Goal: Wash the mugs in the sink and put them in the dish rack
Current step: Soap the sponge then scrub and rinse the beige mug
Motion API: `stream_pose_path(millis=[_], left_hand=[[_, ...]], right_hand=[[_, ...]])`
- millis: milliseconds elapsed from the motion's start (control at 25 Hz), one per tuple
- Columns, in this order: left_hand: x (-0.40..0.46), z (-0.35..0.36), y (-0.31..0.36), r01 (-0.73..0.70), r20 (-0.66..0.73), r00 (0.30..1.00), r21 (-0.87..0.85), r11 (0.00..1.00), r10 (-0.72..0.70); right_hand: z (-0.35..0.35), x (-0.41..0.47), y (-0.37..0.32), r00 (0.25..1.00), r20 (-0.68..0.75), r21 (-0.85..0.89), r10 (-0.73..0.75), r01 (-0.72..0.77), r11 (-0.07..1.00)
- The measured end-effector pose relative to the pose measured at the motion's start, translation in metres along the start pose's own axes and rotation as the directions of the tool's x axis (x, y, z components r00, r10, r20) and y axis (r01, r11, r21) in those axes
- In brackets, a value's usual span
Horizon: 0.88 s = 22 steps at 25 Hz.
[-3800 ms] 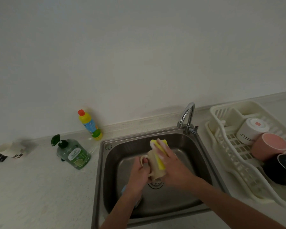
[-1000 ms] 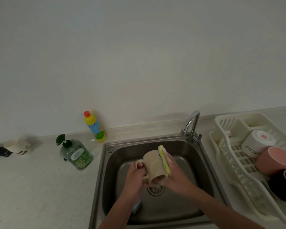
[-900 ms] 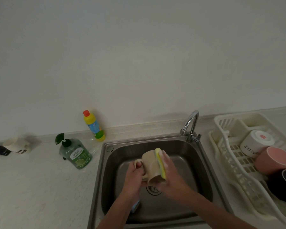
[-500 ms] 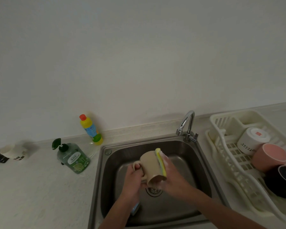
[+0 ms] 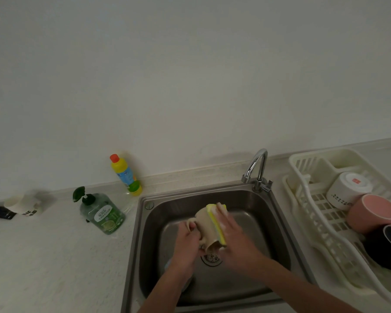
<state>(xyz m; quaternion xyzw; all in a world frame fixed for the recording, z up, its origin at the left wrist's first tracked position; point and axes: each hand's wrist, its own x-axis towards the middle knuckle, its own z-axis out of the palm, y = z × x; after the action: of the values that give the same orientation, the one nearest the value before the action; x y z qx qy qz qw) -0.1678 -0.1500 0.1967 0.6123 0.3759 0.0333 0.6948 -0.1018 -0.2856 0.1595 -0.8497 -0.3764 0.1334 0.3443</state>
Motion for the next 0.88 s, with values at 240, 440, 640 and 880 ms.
stream_pose_path(millis=[240,440,640,880], left_hand=[[-0.006,-0.002,0.002,0.019,0.083,0.996,-0.01,1.0,-0.018],[0.006,-0.008,0.009,-0.001,-0.019,1.0,-0.017,1.0,0.001],[0.009,-0.005,0.008,-0.092,0.055,0.995,0.166,0.982,0.084],[0.005,-0.01,0.012,0.04,0.021,0.999,-0.099,0.994,-0.038]], right_hand=[[-0.024,0.012,-0.006,0.996,0.064,0.208,0.06,-0.072,0.976],[-0.007,-0.006,-0.009,1.0,-0.012,0.216,0.024,-0.02,0.976],[-0.009,0.011,-0.01,0.991,-0.007,-0.134,-0.136,0.134,0.982],[-0.01,0.0,-0.007,1.0,0.017,0.15,-0.014,0.011,0.989]])
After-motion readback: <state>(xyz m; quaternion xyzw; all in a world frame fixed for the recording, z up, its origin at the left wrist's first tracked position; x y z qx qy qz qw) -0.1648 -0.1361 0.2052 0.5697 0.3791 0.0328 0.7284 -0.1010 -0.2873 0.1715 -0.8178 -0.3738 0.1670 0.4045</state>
